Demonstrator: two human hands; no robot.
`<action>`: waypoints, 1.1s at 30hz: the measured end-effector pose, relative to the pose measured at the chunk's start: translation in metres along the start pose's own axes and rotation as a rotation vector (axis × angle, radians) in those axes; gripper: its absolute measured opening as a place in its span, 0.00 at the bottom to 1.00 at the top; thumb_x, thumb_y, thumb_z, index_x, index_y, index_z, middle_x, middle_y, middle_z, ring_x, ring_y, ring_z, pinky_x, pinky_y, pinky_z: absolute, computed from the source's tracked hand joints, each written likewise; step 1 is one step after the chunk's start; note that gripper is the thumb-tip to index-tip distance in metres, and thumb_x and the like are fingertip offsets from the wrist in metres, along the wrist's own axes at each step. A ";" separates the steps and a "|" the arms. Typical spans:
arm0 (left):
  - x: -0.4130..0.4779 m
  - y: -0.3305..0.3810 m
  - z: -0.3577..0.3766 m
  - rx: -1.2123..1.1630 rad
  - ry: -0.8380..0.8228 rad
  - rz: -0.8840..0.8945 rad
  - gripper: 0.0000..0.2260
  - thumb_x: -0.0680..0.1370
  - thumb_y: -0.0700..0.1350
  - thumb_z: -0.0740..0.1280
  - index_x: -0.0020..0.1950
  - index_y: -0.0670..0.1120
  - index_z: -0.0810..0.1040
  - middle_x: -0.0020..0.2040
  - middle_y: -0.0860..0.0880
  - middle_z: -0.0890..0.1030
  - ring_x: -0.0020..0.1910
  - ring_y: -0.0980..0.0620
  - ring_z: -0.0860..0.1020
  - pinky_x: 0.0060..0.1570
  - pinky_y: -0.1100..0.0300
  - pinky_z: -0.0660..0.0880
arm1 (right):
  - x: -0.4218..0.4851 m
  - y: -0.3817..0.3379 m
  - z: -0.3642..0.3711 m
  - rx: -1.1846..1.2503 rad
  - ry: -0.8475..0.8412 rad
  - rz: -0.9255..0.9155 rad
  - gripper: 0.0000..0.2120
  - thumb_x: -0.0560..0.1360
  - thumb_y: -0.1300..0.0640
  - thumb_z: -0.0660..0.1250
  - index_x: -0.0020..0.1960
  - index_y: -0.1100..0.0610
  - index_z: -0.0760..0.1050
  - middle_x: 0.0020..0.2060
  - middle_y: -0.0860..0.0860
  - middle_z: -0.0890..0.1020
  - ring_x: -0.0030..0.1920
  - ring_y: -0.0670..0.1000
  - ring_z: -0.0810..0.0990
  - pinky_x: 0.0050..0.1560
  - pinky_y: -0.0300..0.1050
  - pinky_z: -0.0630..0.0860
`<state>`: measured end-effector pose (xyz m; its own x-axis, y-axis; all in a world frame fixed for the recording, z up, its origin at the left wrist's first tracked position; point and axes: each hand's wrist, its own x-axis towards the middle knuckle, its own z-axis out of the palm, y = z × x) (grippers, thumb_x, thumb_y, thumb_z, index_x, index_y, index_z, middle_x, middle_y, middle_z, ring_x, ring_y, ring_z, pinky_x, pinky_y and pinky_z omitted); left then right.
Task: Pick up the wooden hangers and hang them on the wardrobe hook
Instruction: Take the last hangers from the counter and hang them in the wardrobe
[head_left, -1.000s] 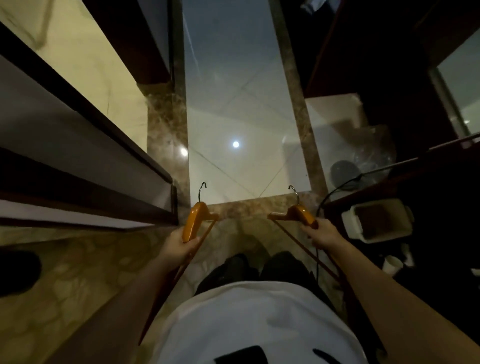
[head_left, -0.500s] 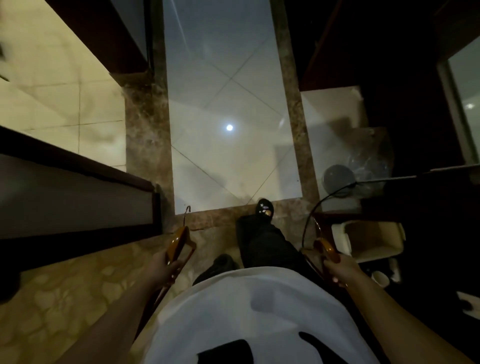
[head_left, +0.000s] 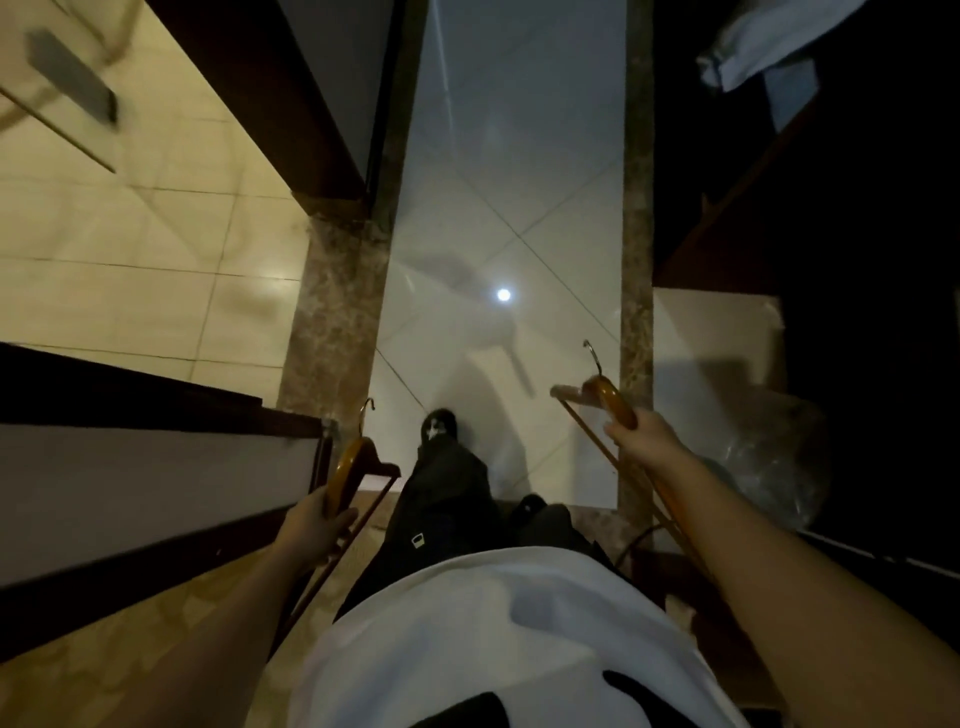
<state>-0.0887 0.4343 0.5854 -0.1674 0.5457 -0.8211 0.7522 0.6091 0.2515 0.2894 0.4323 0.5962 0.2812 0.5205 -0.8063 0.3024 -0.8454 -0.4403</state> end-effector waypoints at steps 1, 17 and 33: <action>0.008 0.004 -0.008 -0.010 0.005 -0.011 0.09 0.78 0.43 0.63 0.57 0.42 0.72 0.41 0.43 0.79 0.34 0.48 0.78 0.31 0.59 0.73 | 0.011 -0.020 -0.003 0.001 -0.004 -0.026 0.14 0.78 0.58 0.60 0.62 0.62 0.70 0.37 0.52 0.73 0.42 0.53 0.75 0.42 0.45 0.73; 0.176 0.241 -0.179 0.148 -0.043 0.215 0.13 0.78 0.43 0.63 0.61 0.40 0.72 0.38 0.49 0.76 0.35 0.53 0.76 0.31 0.64 0.72 | 0.126 -0.172 -0.025 0.075 0.094 0.191 0.13 0.78 0.57 0.61 0.58 0.64 0.72 0.39 0.57 0.76 0.41 0.56 0.76 0.44 0.48 0.73; 0.268 0.510 -0.204 0.165 -0.045 0.282 0.12 0.78 0.40 0.64 0.60 0.38 0.73 0.38 0.45 0.76 0.34 0.51 0.75 0.30 0.63 0.70 | 0.278 -0.287 -0.177 0.243 0.101 0.243 0.10 0.78 0.57 0.61 0.58 0.57 0.71 0.42 0.60 0.77 0.37 0.55 0.74 0.36 0.43 0.70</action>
<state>0.1198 1.0080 0.5983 0.0878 0.6515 -0.7535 0.8585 0.3342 0.3890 0.4421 0.8410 0.5686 0.4108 0.2994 -0.8612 -0.0068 -0.9435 -0.3312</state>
